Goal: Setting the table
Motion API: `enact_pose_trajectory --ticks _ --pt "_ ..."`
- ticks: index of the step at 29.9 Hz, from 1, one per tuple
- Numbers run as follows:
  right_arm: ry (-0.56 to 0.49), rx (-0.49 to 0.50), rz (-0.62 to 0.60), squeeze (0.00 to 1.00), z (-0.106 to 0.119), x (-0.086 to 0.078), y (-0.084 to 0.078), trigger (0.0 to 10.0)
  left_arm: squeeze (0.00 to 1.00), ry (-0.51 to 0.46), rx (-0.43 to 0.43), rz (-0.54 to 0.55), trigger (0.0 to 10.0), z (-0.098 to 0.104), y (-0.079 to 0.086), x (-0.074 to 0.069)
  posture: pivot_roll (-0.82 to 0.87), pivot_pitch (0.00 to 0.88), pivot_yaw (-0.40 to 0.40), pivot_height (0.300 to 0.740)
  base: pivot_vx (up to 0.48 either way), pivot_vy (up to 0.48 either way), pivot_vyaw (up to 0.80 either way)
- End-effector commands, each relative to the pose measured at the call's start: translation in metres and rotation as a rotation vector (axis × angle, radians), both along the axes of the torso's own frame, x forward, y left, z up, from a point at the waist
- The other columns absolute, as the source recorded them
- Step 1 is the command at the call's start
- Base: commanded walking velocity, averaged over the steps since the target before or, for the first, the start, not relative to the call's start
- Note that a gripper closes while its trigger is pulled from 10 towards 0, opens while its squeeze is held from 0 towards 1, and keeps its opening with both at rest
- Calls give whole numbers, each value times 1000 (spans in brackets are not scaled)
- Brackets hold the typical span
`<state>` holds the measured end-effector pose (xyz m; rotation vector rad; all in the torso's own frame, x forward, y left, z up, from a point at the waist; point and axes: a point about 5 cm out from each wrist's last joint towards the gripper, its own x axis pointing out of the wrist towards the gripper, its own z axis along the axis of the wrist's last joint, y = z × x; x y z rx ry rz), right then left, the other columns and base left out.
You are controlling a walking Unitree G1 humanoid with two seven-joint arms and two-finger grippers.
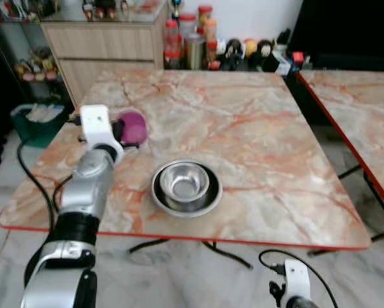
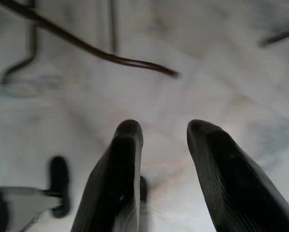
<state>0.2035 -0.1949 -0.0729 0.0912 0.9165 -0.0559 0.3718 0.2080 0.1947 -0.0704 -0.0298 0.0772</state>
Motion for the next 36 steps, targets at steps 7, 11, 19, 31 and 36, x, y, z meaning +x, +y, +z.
enact_pose_trajectory --ticks 7,11,19,31,36 --pt "36 -2 -9 0 -5 -10 -5 10000 0 114 72 -110 10000 12 -9 -2 78 47 -19 740 0 0 0" --pt "39 -1 -3 0 -5 -10 -5 10000 0 187 111 -130 10000 14 -11 -2 86 48 -19 740 0 0 0" --pt "39 0 -3 0 -5 -10 -4 10000 0 331 90 -148 10000 -3 -24 -1 82 47 -13 740 0 0 0" --pt "40 2 -4 0 -5 -10 -4 10000 0 443 139 -65 10000 -17 -14 -3 85 48 -11 740 0 0 0" --pt "40 0 -2 0 -5 -10 -4 10000 0 473 162 -62 10000 -24 -10 -5 86 47 -11 740 0 0 0"
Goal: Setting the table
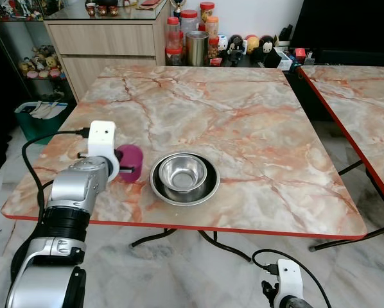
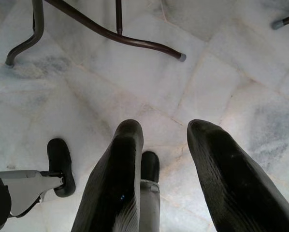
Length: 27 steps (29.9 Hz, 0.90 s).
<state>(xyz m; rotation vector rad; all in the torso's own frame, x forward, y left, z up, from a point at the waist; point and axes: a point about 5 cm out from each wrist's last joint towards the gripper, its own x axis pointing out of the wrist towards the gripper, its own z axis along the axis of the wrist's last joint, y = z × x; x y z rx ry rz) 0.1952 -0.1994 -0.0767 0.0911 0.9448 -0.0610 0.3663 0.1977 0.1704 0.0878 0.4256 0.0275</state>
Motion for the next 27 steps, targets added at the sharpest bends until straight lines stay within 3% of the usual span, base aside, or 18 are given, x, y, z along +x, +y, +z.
enact_pose_trajectory --ticks 1,15,16,17,18,23,24,25,27 --pt "11 1 2 0 -1 -2 0 10000 0 18 20 -6 10000 -2 0 0 86 47 -11 740 0 0 0" --pt "11 0 0 0 -1 -2 0 10000 0 26 -8 -17 10000 -3 -3 -1 85 51 -13 740 0 0 0" --pt "11 0 1 0 -1 -2 0 10000 259 25 -12 -19 10000 -3 -3 -1 87 50 -14 740 0 0 0" --pt "11 0 1 0 -1 -2 0 10000 882 26 -13 -20 10000 -3 -3 -1 87 50 -14 740 0 0 0" --pt "11 0 2 0 -1 -2 0 10000 1000 26 -14 -20 10000 -3 -2 -1 87 50 -14 740 0 0 0" --pt "10 1 1 0 -1 -1 0 10000 1000 23 -15 -19 10000 -3 -2 0 87 50 -14 740 0 0 0" --pt "10 1 1 0 -1 -1 0 10000 722 21 -15 -17 10000 -2 -2 0 87 50 -14 740 0 0 0" --pt "10 1 1 0 -1 -1 0 10000 0 15 -16 -16 10000 -1 -2 0 87 49 -14 740 0 0 0" --pt "11 0 3 0 -1 -1 0 10000 0 10 -16 -15 10000 -1 -2 0 87 49 -15 740 0 0 0"
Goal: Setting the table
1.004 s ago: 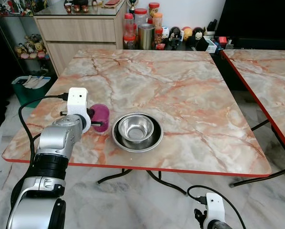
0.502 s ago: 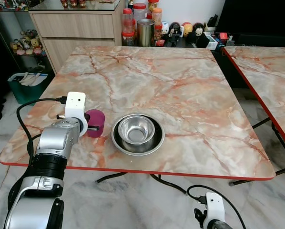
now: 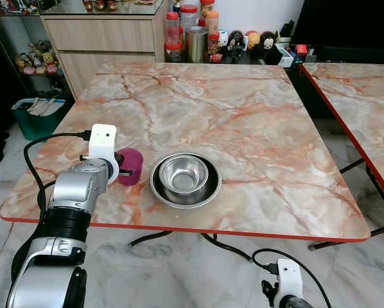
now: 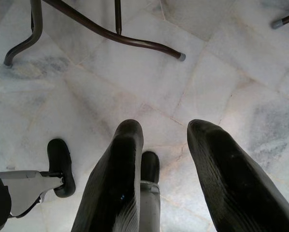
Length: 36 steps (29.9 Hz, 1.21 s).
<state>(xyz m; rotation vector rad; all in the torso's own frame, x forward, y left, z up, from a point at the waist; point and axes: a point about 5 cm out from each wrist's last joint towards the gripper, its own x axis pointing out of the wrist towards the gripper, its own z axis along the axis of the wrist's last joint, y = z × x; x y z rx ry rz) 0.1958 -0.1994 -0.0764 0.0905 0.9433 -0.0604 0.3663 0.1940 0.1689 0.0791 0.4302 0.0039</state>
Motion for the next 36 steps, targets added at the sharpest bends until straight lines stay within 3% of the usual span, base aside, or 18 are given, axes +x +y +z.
enact_pose_trajectory --ticks 1,18,21,22,25,29,31,32,33,36 --pt "12 1 1 0 -1 -2 0 10000 0 1 -2 7 10000 1 1 1 87 49 -15 740 0 0 0" --pt "12 1 3 0 -1 -2 -1 10000 0 -143 16 49 10000 32 8 6 89 53 -18 740 0 0 0" --pt "12 1 3 0 -1 -2 0 10000 0 -205 43 64 10000 42 11 6 86 53 -19 740 0 0 0" --pt "12 1 1 0 -1 -2 0 10000 0 -311 78 89 10000 59 16 6 85 53 -19 740 0 0 0" --pt "12 1 0 0 -1 -2 -1 10000 0 -352 90 98 10000 65 18 5 85 53 -19 740 0 0 0" --pt "13 1 1 0 -1 -2 -1 10000 0 -610 232 339 10000 109 59 -9 92 49 -22 740 0 0 0" --pt "12 2 2 0 -1 -2 0 10000 0 -639 273 488 10000 110 89 -19 92 46 -21 740 0 0 0" --pt "12 2 2 0 -1 -2 0 10000 0 -639 273 488 10000 110 89 -19 92 46 -21 740 0 0 0" --pt "12 3 2 0 -1 -2 0 10000 0 -642 286 556 10000 109 105 -25 90 44 -20 740 0 0 0" --pt "11 5 -1 0 -1 -2 1 10000 0 -623 458 674 10000 103 139 -43 89 38 -16 740 0 0 0"
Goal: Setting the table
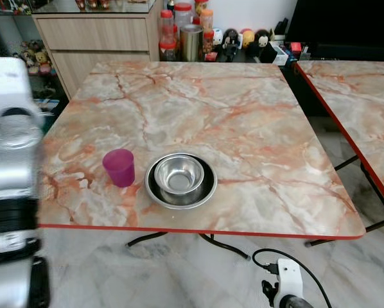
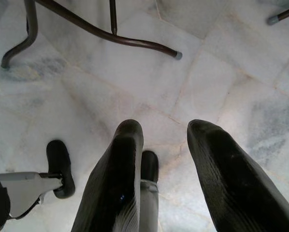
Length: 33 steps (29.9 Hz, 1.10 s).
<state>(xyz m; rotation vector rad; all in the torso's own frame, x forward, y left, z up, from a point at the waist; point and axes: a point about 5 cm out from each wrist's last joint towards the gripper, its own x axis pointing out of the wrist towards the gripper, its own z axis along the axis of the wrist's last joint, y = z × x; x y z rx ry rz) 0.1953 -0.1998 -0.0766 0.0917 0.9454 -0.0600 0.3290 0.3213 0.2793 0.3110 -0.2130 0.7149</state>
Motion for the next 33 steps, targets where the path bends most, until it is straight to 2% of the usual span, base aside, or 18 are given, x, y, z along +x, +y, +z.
enact_pose_trajectory --ticks 1,2,5,8,12,15,18,20,21,22,23,24,25,26,28,29,30,33 --pt "8 4 -2 0 -1 -1 2 10000 0 53 89 129 10000 -12 23 -11 90 37 -15 740 0 0 0" --pt "8 4 -2 0 -1 -1 2 10000 0 53 89 129 10000 -12 23 -11 90 37 -15 740 0 0 0" --pt "8 7 -6 0 -1 -1 3 10000 0 156 91 338 10000 -43 69 -37 92 33 -12 740 0 0 0" --pt "8 9 -8 0 -1 -2 3 10000 0 251 54 454 10000 -74 93 -57 90 24 -7 740 0 0 0" --pt "8 10 -10 0 -2 -2 3 10000 0 471 38 538 10000 -134 104 -85 86 20 -4 740 0 0 0" --pt "8 10 -12 0 -2 -2 4 10000 0 554 -9 569 10000 -163 104 -100 82 19 -3 740 0 0 0" --pt "9 8 -9 0 -2 -2 3 10000 0 663 -58 539 10000 -198 91 -109 88 19 -5 740 0 0 0" --pt "9 8 -9 0 -2 -2 3 10000 0 663 -58 539 10000 -198 91 -109 88 19 -5 740 0 0 0" --pt "10 8 -8 0 -2 -2 4 10000 0 698 -76 523 10000 -209 86 -112 88 17 -4 740 0 0 0" --pt "10 8 -8 0 -2 -2 4 10000 0 698 -76 523 10000 -209 86 -112 88 17 -4 740 0 0 0" --pt "10 9 -8 0 -2 -2 4 10000 0 726 -129 509 10000 -223 79 -116 84 17 -2 740 0 0 0" --pt "10 9 -8 0 -2 -2 4 10000 0 726 -129 509 10000 -223 79 -116 84 17 -2 740 0 0 0" --pt "10 9 -8 0 -2 -3 4 10000 0 763 -202 487 10000 -241 70 -121 80 17 -1 740 0 0 0" --pt "10 9 -8 0 -2 -3 4 10000 0 763 -202 487 10000 -241 70 -121 80 17 -1 740 0 0 0" --pt "10 8 -9 0 -2 -3 4 10000 0 872 -410 368 10000 -283 39 -132 81 22 -4 740 0 0 0" --pt "10 8 -9 0 -2 -3 4 10000 0 872 -410 368 10000 -283 39 -132 81 22 -4 740 0 0 0" --pt "11 7 -9 0 -2 -3 4 10000 0 913 -462 307 10000 -297 23 -134 78 25 -4 740 0 0 0" --pt "11 5 -3 0 -2 -3 3 10000 0 997 -511 173 10000 -318 -7 -137 83 29 -9 740 0 0 0"
